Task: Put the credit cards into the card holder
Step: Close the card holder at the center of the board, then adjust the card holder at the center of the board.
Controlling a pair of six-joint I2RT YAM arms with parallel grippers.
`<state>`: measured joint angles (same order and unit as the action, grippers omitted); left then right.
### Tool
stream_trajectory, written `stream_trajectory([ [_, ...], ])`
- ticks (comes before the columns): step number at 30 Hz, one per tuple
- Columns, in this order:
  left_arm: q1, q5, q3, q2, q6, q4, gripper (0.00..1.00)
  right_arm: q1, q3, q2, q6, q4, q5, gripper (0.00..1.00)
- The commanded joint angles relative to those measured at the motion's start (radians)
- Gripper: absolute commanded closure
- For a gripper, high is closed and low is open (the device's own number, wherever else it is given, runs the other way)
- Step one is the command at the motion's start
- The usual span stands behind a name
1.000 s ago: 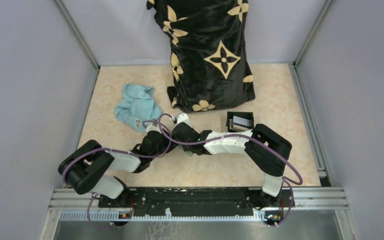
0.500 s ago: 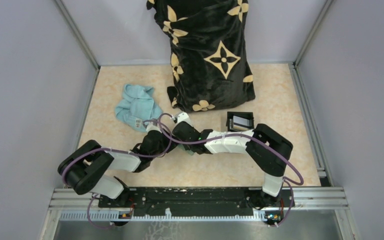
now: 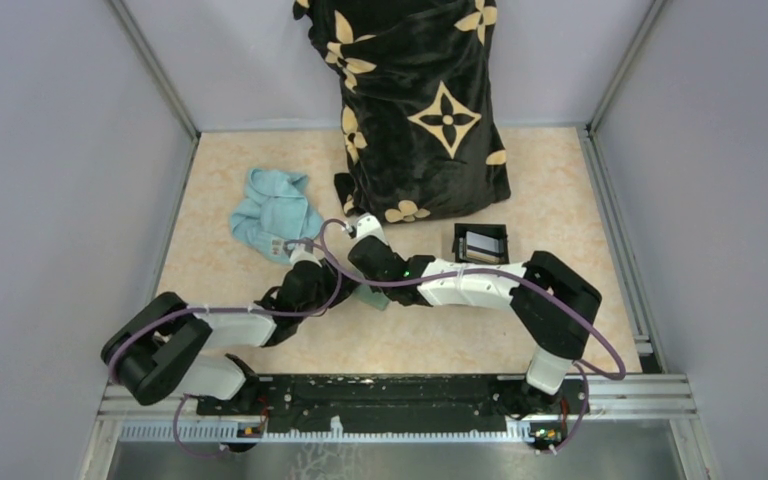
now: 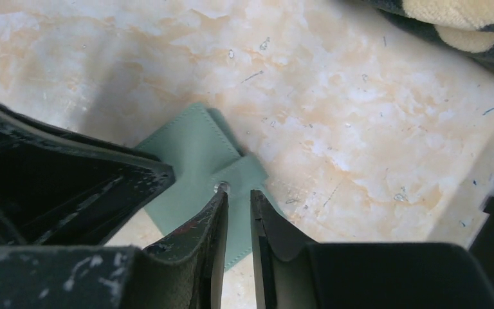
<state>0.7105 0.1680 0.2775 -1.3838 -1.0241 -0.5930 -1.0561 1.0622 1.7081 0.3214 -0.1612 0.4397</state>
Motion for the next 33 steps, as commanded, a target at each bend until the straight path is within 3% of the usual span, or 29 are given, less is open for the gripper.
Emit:
stream_trajectory([
  [1, -0.003, 0.044, 0.026, 0.101, 0.076, 0.180, 0.72, 0.005, 0.001, -0.077, -0.025, 0.032, 0.061, 0.79],
  [8, 0.007, 0.038, 0.007, 0.309, 0.085, 0.259, 0.67, 0.037, -0.044, -0.082, -0.016, 0.064, 0.058, 0.82],
  [13, 0.056, 0.043, 0.005, 0.349, 0.070, 0.345, 0.68, 0.085, -0.066, -0.065, -0.007, 0.087, 0.033, 0.86],
  [23, 0.258, 0.217, -0.068, 0.294, -0.125, 0.468, 0.75, 0.137, -0.089, -0.007, -0.005, 0.137, -0.057, 0.94],
  [33, 0.282, 0.313, 0.077, 0.034, -0.157, 0.549, 0.75, 0.145, -0.080, 0.059, 0.013, 0.158, -0.137, 0.97],
])
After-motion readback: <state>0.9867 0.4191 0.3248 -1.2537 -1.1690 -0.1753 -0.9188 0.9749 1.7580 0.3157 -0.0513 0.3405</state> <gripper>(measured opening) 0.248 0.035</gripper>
